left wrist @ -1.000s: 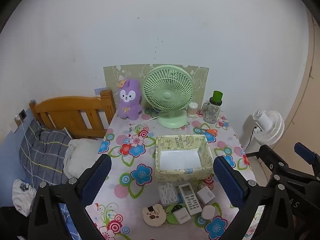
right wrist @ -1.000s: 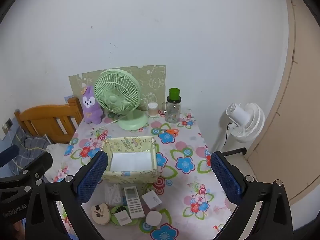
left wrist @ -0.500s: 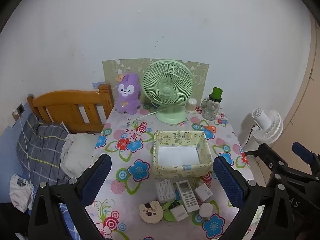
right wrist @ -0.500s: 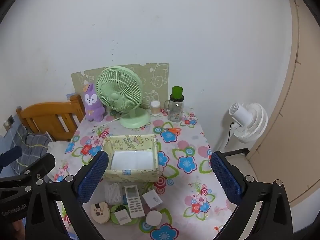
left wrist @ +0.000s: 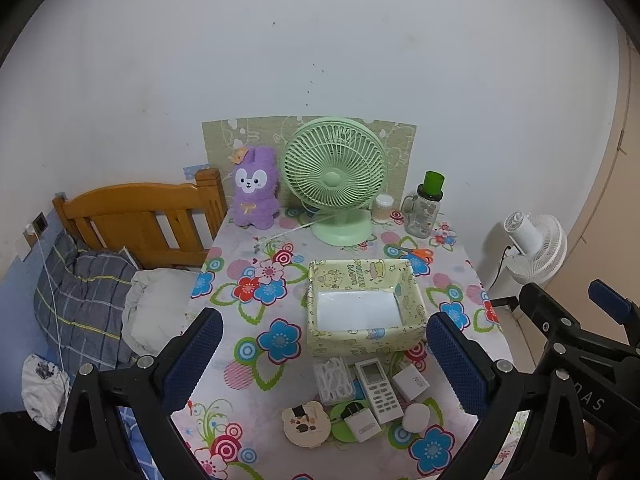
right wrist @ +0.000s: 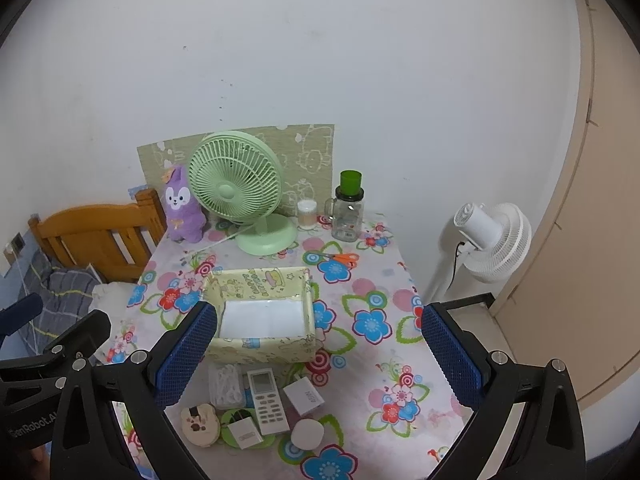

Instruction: Organize rigid objects

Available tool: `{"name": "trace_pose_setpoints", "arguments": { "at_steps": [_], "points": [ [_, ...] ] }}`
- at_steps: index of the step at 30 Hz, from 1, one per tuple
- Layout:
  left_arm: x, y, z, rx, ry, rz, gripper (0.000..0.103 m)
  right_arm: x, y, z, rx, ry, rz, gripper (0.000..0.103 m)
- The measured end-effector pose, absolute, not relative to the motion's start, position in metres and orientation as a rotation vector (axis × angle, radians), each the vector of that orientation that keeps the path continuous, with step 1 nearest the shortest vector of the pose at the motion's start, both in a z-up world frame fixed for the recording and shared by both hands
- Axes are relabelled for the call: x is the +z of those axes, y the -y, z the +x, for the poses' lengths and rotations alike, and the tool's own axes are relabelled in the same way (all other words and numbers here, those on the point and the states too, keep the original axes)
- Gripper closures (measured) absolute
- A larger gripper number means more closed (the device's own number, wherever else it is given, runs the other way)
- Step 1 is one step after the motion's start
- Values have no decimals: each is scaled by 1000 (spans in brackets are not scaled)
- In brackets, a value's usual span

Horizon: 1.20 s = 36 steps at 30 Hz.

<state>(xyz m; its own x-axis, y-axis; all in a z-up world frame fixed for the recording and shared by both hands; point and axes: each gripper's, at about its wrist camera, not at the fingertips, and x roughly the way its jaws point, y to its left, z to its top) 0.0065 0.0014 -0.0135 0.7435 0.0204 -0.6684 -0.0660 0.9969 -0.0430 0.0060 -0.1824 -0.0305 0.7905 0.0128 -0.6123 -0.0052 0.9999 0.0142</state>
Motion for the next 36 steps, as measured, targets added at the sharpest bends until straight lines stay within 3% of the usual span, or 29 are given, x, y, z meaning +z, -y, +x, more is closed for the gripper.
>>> {"name": "trace_pose_setpoints", "arguments": {
  "at_steps": [36],
  "points": [
    [-12,5,10,30,-717,-76,1,-30,186,4,-15,-650,29,0]
  ]
}}
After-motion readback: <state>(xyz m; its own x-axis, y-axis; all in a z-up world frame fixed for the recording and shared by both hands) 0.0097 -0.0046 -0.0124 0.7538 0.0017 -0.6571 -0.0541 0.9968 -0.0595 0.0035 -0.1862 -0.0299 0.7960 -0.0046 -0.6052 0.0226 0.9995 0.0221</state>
